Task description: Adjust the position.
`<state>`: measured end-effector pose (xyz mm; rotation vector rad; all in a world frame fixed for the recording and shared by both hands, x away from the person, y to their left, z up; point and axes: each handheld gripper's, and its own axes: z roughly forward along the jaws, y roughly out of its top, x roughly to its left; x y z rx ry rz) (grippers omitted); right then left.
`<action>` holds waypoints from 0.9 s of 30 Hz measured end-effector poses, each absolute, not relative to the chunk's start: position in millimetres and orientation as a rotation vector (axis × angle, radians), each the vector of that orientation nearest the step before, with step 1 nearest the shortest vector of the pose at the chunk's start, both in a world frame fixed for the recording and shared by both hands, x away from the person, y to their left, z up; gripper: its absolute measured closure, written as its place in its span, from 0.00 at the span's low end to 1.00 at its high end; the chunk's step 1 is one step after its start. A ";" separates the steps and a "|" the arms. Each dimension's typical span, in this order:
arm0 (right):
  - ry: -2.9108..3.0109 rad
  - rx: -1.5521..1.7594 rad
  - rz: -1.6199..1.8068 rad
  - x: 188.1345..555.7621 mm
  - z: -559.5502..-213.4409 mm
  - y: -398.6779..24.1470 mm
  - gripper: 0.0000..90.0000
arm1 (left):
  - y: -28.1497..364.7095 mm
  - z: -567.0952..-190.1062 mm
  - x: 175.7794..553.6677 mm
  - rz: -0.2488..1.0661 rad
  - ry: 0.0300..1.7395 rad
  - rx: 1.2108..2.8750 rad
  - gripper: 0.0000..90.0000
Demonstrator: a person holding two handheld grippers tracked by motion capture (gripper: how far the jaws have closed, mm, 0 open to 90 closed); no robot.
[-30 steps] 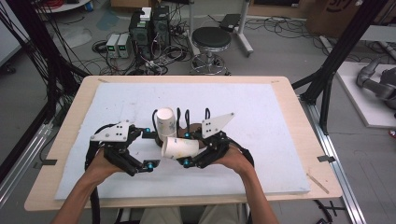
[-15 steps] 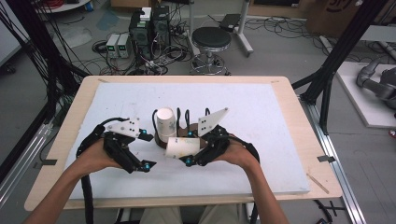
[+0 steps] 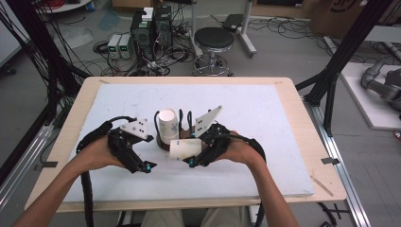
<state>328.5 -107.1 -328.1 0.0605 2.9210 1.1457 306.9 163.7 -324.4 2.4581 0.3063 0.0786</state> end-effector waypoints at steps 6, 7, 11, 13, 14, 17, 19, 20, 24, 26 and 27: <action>2.947 0.042 1.053 329.2 -327.1 -101.6 0.35 | 163.0 -324.4 308.3 0.072 0.306 2.468 0.11; 2.958 0.048 1.037 328.8 -327.0 -101.0 0.35 | 162.0 -324.2 308.8 0.067 0.303 2.473 0.12; 2.969 0.034 1.012 329.3 -327.9 -97.7 0.35 | 157.3 -323.4 309.5 0.063 0.296 2.466 0.12; 2.976 0.040 1.005 329.2 -328.0 -96.5 0.35 | 155.8 -323.3 309.7 0.059 0.293 2.466 0.12; 2.976 0.040 1.005 329.2 -328.0 -96.5 0.35 | 154.2 -323.1 310.2 0.052 0.289 2.471 0.12; 2.976 0.026 0.995 330.0 -329.2 -94.6 0.35 | 148.8 -324.5 311.0 0.052 0.275 2.463 0.12; 2.981 0.028 0.989 330.0 -329.3 -94.3 0.35 | 144.8 -324.9 311.7 0.047 0.271 2.462 0.12; 2.985 0.021 0.985 330.2 -330.0 -93.4 0.35 | 142.5 -325.1 311.9 0.043 0.270 2.460 0.12; 2.986 0.008 0.981 330.3 -331.7 -90.8 0.35 | 130.3 -325.4 313.7 0.029 0.240 2.460 0.13; 2.992 0.005 0.973 329.8 -332.3 -89.4 0.35 | 125.6 -325.9 314.3 0.023 0.230 2.463 0.13; 2.991 -0.004 0.977 330.1 -332.7 -88.8 0.35 | 123.4 -326.4 314.2 0.020 0.229 2.464 0.13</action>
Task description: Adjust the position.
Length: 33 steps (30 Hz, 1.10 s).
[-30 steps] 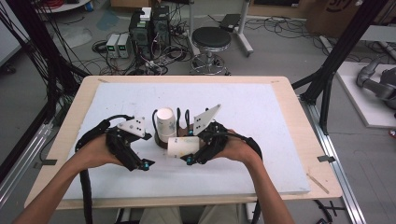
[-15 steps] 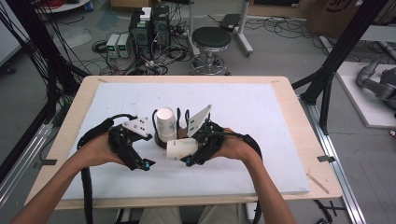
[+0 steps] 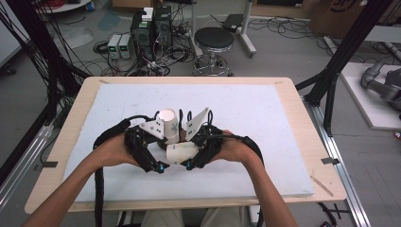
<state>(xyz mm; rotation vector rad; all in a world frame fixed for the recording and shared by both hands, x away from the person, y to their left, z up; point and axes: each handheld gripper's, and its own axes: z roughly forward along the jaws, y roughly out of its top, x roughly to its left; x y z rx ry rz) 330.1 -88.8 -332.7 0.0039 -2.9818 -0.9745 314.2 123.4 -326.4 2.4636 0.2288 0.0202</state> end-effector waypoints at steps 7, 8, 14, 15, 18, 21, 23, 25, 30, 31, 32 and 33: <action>-2.978 0.006 -0.978 329.7 -332.4 -88.7 0.35 | 116.8 -328.3 316.4 0.018 0.222 2.467 0.13; -2.976 0.007 -0.979 329.7 -332.1 -89.1 0.35 | 115.8 -328.7 317.2 0.017 0.224 2.467 0.13; -2.972 0.010 -0.978 329.3 -332.6 -88.5 0.35 | 112.9 -329.6 318.2 0.008 0.217 2.477 0.14; -2.972 0.011 -0.976 329.4 -332.4 -88.4 0.35 | 112.9 -329.6 318.2 0.008 0.217 2.477 0.14; -2.965 0.010 -0.972 328.7 -332.7 -87.7 0.35 | 111.4 -330.2 318.8 0.008 0.207 2.481 0.15; -2.965 0.013 -0.974 328.7 -332.7 -87.7 0.35 | 110.8 -330.7 318.8 0.000 0.206 2.482 0.17; -2.965 0.026 -0.982 328.8 -332.2 -87.7 0.35 | 110.9 -330.9 319.3 -0.006 0.194 2.489 0.22; -2.961 0.028 -0.983 328.4 -331.8 -87.7 0.35 | 111.0 -331.2 319.5 -0.009 0.191 2.487 0.23; -2.964 0.028 -0.981 328.5 -332.1 -87.5 0.35 | 111.3 -331.1 318.6 -0.031 0.146 2.483 0.34; -2.964 0.028 -0.981 328.5 -332.1 -87.5 0.35 | 111.3 -331.1 318.6 -0.031 0.146 2.483 0.37; -2.964 0.023 -0.983 328.4 -332.1 -87.2 0.35 | 111.5 -330.9 318.2 -0.028 0.126 2.481 0.38; -2.964 0.023 -0.983 328.4 -332.1 -87.2 0.35 | 111.5 -330.9 318.2 -0.028 0.126 2.481 0.39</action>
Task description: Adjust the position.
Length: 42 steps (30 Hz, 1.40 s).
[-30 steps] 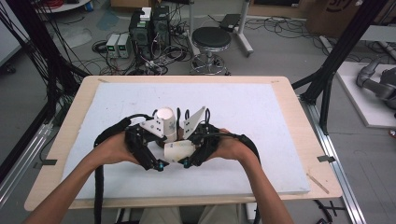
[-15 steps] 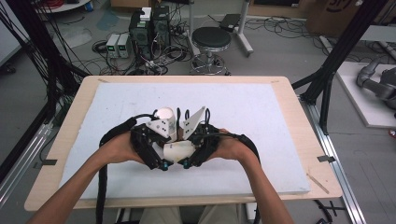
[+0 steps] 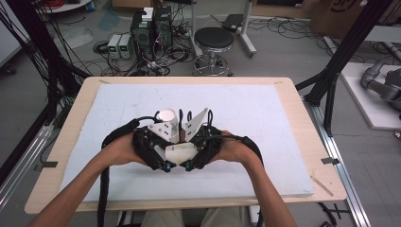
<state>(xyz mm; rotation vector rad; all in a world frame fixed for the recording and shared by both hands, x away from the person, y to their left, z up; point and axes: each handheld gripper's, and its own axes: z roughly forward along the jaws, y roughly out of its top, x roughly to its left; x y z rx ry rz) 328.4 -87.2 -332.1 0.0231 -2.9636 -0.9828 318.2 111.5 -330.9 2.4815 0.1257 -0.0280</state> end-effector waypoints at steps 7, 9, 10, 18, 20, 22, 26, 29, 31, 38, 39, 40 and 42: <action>-2.963 0.024 -0.985 328.8 -333.3 -86.5 0.35 | 112.0 -331.1 318.0 -0.024 0.127 2.482 0.40; -2.964 0.026 -0.984 328.9 -333.1 -86.6 0.35 | 112.3 -330.7 318.0 -0.019 0.122 2.486 0.41; -2.965 0.026 -0.982 328.9 -333.1 -86.5 0.35 | 112.3 -330.7 318.0 -0.019 0.122 2.486 0.41; -2.969 0.036 -0.994 329.6 -333.6 -85.8 0.32 | 113.1 -330.3 317.3 -0.011 0.126 2.481 0.41; -2.958 0.030 -1.016 330.1 -334.1 -85.9 0.23 | 113.2 -329.9 317.1 -0.010 0.123 2.480 0.41; -2.949 0.011 -1.040 330.5 -334.0 -86.3 0.21 | 112.7 -330.3 316.8 -0.007 0.121 2.487 0.41; -2.945 0.008 -1.069 330.7 -332.9 -87.2 0.20 | 112.8 -330.5 317.0 -0.003 0.127 2.492 0.41; -2.931 0.008 -1.099 330.7 -330.5 -88.8 0.20 | 112.3 -332.5 316.8 -0.005 0.128 2.496 0.41; -2.924 0.011 -1.132 331.3 -328.6 -89.7 0.20 | 112.1 -334.9 316.9 -0.004 0.125 2.501 0.41; -2.907 -0.008 -1.200 330.9 -322.3 -94.5 0.20 | 113.2 -343.6 316.3 -0.014 0.141 2.499 0.41; -2.907 -0.014 -1.214 331.3 -321.0 -96.5 0.20 | 114.0 -344.7 316.3 -0.015 0.144 2.497 0.41; -2.904 -0.015 -1.223 331.5 -320.4 -97.4 0.20 | 114.8 -345.5 316.3 -0.013 0.147 2.492 0.41; -2.903 -0.015 -1.230 331.6 -319.8 -98.3 0.20 | 116.6 -347.2 316.5 -0.014 0.152 2.488 0.41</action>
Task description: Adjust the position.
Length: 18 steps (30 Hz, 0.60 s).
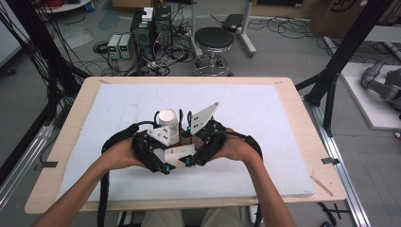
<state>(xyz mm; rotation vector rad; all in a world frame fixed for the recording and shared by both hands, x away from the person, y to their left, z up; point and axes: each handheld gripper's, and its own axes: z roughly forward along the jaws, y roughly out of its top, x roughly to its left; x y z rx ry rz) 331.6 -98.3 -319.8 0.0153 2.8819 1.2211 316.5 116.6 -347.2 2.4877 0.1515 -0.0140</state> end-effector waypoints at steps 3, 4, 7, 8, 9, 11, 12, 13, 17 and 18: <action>2.862 0.026 1.253 332.2 -317.3 -101.6 0.20 | 119.6 -348.8 315.8 -0.007 0.159 2.459 0.41; 2.855 0.030 1.265 332.2 -316.8 -102.7 0.20 | 119.6 -348.8 315.8 -0.007 0.159 2.459 0.41; 2.831 0.039 1.312 332.1 -316.3 -107.2 0.20 | 124.3 -350.5 315.5 0.001 0.169 2.416 0.41; 2.831 0.039 1.312 332.1 -316.3 -107.2 0.20 | 126.2 -351.4 315.4 0.007 0.169 2.401 0.41; 2.814 0.054 1.338 331.8 -316.7 -110.8 0.20 | 130.0 -353.4 315.4 0.005 0.171 2.380 0.41; 2.802 0.069 1.356 331.2 -317.1 -114.6 0.20 | 133.3 -356.5 313.9 0.017 0.183 2.348 0.41; 2.790 0.079 1.375 330.9 -317.4 -116.5 0.20 | 135.3 -357.4 314.1 0.018 0.181 2.344 0.41; 2.786 0.087 1.394 331.1 -317.6 -118.8 0.20 | 136.7 -359.0 313.9 0.023 0.186 2.326 0.41; 2.757 0.117 1.437 331.6 -319.5 -126.2 0.20 | 141.2 -361.8 313.4 0.018 0.198 2.294 0.41; 2.750 0.121 1.449 331.5 -320.0 -127.8 0.20 | 142.5 -362.7 313.1 0.019 0.198 2.282 0.41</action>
